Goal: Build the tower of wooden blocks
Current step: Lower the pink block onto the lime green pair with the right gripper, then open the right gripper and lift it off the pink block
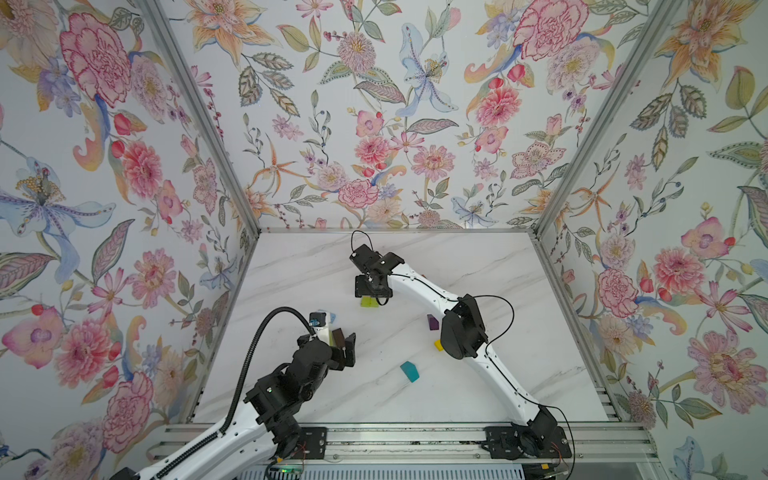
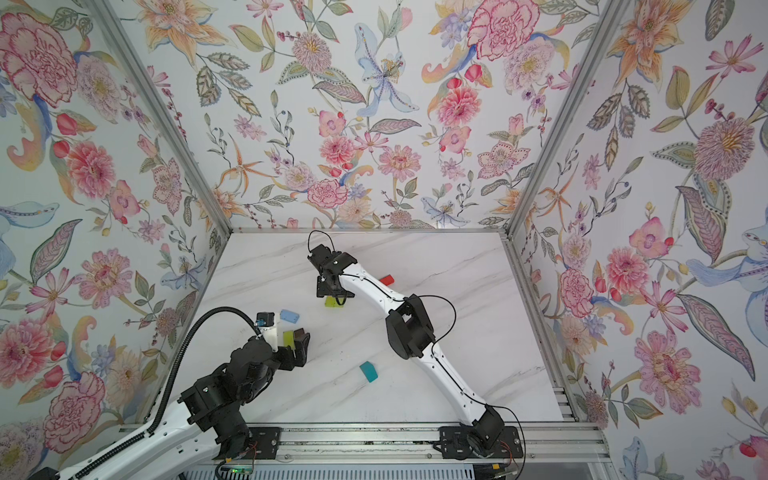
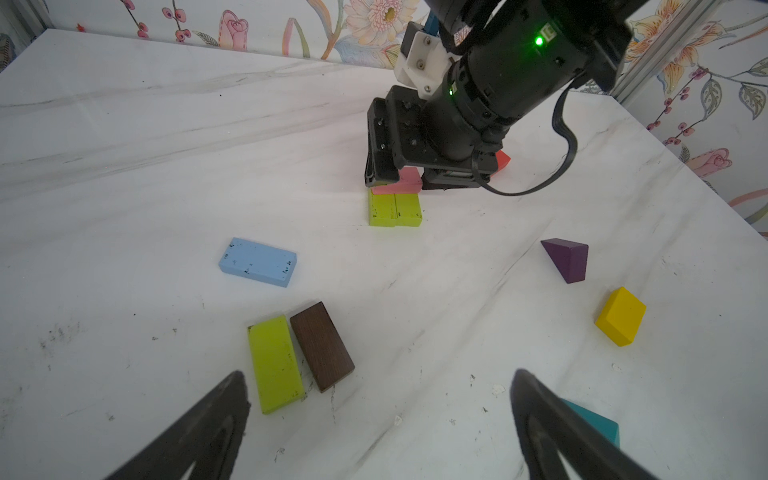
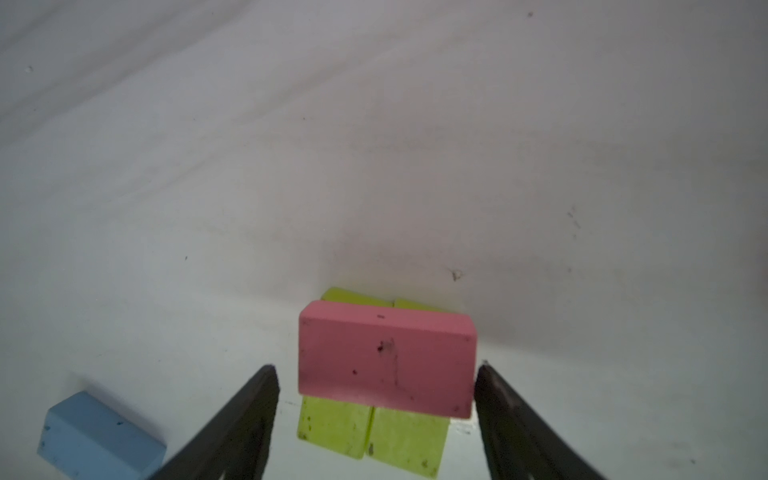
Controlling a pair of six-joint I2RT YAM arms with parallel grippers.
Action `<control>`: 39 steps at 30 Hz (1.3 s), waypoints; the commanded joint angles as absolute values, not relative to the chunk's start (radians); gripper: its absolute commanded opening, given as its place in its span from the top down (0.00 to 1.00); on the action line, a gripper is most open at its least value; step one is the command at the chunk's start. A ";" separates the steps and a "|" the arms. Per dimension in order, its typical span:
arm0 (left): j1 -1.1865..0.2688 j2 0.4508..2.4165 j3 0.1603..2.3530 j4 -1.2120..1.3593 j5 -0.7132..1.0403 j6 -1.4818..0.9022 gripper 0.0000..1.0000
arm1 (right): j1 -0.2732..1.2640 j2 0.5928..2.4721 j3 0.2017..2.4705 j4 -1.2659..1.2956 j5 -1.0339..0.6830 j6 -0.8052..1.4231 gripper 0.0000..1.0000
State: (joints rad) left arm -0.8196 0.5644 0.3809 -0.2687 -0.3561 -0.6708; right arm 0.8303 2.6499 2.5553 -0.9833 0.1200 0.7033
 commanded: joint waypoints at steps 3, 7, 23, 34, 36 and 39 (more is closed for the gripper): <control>-0.830 0.551 0.375 -0.288 -0.384 -0.678 0.01 | 0.841 2.577 2.528 -1.007 0.126 0.690 0.23; -0.830 0.550 0.374 -0.287 -0.382 -0.677 0.01 | 0.842 2.574 2.521 -1.007 0.124 0.690 0.24; -0.831 0.534 0.367 -0.285 -0.375 -0.678 0.01 | 0.854 2.570 2.519 -1.008 0.121 0.692 0.23; -0.831 0.530 0.366 -0.285 -0.374 -0.679 0.01 | 0.857 2.521 2.488 -1.007 0.151 0.675 0.17; -0.830 0.530 0.367 -0.286 -0.374 -0.680 0.01 | 0.857 2.497 2.477 -1.006 0.163 0.665 0.06; -0.830 0.535 0.374 -0.291 -0.380 -0.679 0.01 | 0.854 2.451 2.451 -1.007 0.182 0.650 0.01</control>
State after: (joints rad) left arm -0.8196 0.5385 0.3801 -0.2691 -0.3557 -0.6708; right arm 0.8516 2.5359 2.4714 -0.9836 0.1432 0.6727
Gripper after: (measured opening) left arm 0.994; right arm 0.989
